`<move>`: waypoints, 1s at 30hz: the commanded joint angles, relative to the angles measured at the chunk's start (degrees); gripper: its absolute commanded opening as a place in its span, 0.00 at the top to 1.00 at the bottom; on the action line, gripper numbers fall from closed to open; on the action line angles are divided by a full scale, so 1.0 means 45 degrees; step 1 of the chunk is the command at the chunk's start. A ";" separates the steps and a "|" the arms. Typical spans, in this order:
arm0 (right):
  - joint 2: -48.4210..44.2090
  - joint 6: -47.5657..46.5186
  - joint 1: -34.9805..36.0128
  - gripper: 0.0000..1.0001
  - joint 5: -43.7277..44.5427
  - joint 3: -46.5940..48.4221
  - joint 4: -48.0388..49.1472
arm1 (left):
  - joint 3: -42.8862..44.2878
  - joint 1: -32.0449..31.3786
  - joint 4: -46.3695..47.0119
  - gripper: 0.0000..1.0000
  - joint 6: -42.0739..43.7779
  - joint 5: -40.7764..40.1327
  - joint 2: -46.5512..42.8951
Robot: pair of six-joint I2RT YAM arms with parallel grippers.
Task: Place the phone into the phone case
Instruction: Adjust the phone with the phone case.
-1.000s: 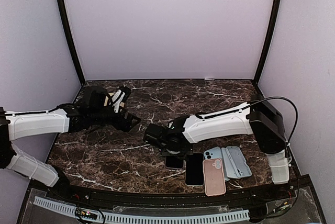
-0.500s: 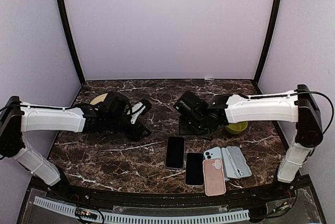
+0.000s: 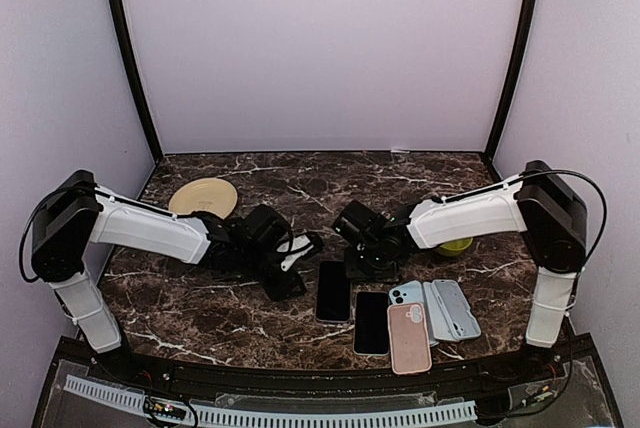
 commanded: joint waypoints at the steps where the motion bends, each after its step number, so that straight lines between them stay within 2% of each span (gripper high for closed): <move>1: 0.0362 -0.0230 -0.0014 0.86 -0.0687 0.0253 0.1031 | 0.0227 -0.0259 -0.0030 0.68 -0.0094 0.0609 0.0303; 9: 0.1284 -0.0706 -0.0014 0.88 -0.1776 0.1344 0.1562 | -0.0099 -0.0265 0.0148 0.68 -0.0451 0.0537 0.0234; 12: 0.1127 -0.0913 -0.0014 0.88 -0.1365 0.1486 0.1146 | -0.0315 -0.0267 0.0152 0.68 -0.0501 0.0475 -0.0021; 15: 0.0662 -0.1243 0.0038 0.86 -0.0136 0.1784 -0.0047 | -0.0461 -0.0270 0.0067 0.68 -0.0609 0.0328 -0.0384; 19: -0.0216 -0.1855 0.0805 0.77 0.1175 0.1749 -0.0993 | -0.0553 -0.0255 -0.0155 0.68 -0.0607 -0.0349 -0.1155; 23: -0.0343 -0.1594 0.1844 0.64 0.1169 0.1607 -0.1249 | -0.0539 0.0101 0.0004 0.64 -0.0891 -0.0856 -0.1770; 25: -0.0168 -0.1267 0.2170 0.60 0.1078 0.1719 -0.1746 | -0.0394 0.0628 0.0101 0.61 -0.1202 -0.0793 -0.1853; 30: -0.0713 -0.1043 0.3028 0.71 0.1063 0.1408 -0.1832 | 0.0690 0.1987 0.0170 0.62 -0.1647 -0.1182 -0.1027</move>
